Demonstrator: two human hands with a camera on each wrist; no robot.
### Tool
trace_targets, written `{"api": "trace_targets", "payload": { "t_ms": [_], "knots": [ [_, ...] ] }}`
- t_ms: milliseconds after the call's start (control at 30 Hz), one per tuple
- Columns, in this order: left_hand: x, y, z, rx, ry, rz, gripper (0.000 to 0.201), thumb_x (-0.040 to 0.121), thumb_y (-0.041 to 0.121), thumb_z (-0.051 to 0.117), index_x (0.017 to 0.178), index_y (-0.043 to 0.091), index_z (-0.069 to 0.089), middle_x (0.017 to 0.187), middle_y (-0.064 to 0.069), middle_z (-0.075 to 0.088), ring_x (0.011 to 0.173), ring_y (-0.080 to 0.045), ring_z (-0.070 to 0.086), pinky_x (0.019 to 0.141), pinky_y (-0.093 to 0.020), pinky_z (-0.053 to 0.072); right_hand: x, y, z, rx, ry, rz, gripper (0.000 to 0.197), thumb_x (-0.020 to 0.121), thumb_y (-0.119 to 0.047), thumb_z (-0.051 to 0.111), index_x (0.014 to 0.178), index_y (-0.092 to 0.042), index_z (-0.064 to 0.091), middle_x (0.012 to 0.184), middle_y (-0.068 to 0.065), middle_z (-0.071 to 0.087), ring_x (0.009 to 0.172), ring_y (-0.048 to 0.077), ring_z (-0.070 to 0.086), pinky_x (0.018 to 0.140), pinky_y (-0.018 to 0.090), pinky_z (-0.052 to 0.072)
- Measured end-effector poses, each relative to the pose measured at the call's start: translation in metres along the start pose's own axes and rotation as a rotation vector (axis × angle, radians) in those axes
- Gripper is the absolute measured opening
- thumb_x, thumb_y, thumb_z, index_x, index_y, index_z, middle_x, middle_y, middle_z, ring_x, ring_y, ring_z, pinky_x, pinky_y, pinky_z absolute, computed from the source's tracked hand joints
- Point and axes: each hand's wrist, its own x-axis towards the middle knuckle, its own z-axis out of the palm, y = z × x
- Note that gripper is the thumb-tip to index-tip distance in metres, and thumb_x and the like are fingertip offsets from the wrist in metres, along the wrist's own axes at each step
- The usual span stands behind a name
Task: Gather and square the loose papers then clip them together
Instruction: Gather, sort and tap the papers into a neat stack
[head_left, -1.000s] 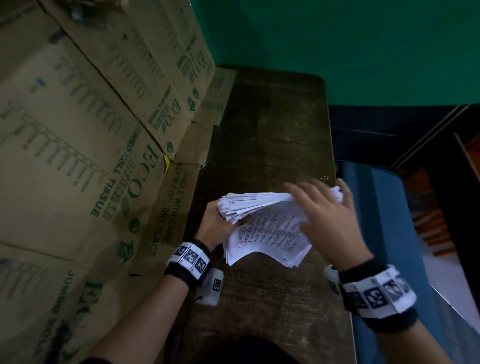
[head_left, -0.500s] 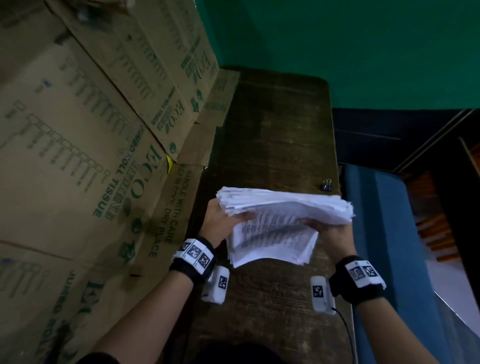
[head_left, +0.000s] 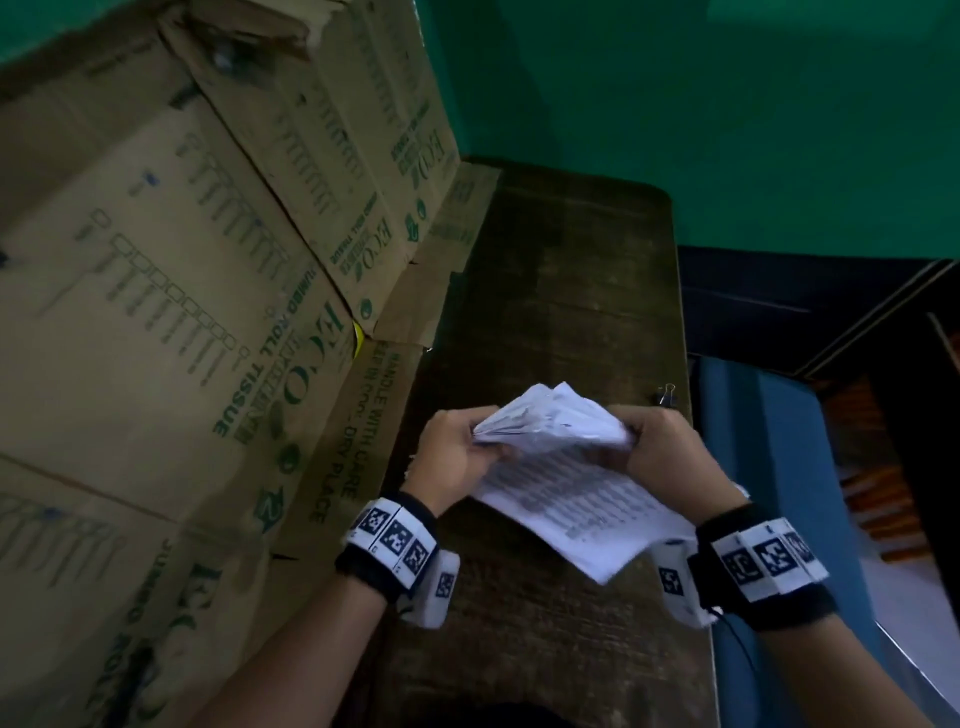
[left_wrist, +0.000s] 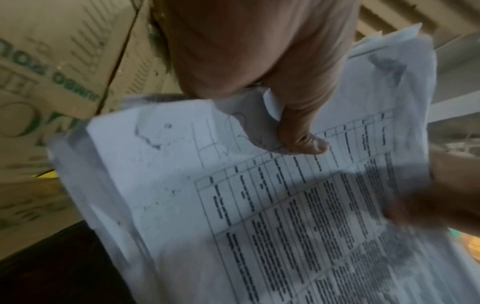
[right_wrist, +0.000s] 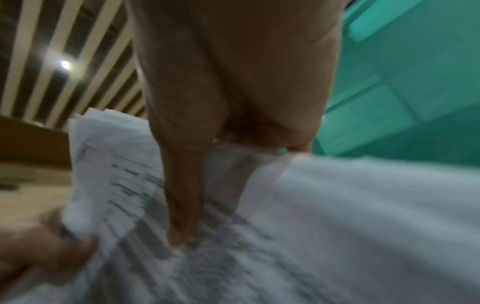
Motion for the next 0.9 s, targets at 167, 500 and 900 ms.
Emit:
{"api": "trace_targets", "payload": {
  "t_ms": [167,500,900],
  "knots": [
    [-0.02,-0.038,-0.026,-0.105,0.063,-0.194,0.02,0.059,0.013,0.085,0.067,0.025,0.071,0.069,0.012,0.072,0.077,-0.018,0.069,0.073,-0.041,0.054,-0.063,0.054,0.007,-0.408,-0.105,0.355,0.029,0.065,-0.042,0.077,0.088,-0.028,0.068,0.083,-0.004,0.072,0.084,0.021,0.068,0.076,0.033,0.04],
    [-0.047,-0.078,-0.06,-0.399,0.197,-0.486,0.037,0.053,0.012,0.09,0.085,0.007,0.072,0.089,-0.012,0.074,0.089,-0.031,0.069,0.082,-0.044,0.056,-0.115,0.05,0.085,0.743,0.092,0.499,0.046,0.068,-0.016,0.084,0.11,-0.018,0.066,0.107,0.007,0.071,0.101,0.025,0.066,0.087,0.049,0.053],
    [-0.071,-0.102,-0.044,-0.183,0.321,-0.495,0.051,0.073,0.006,0.078,0.118,0.013,0.056,0.108,-0.002,0.062,0.104,-0.018,0.059,0.09,-0.03,0.047,-0.107,0.047,0.114,0.534,0.259,0.491,0.031,0.072,-0.002,0.071,0.102,-0.002,0.062,0.088,-0.006,0.066,0.081,-0.013,0.061,0.073,0.006,0.043]
  ]
}}
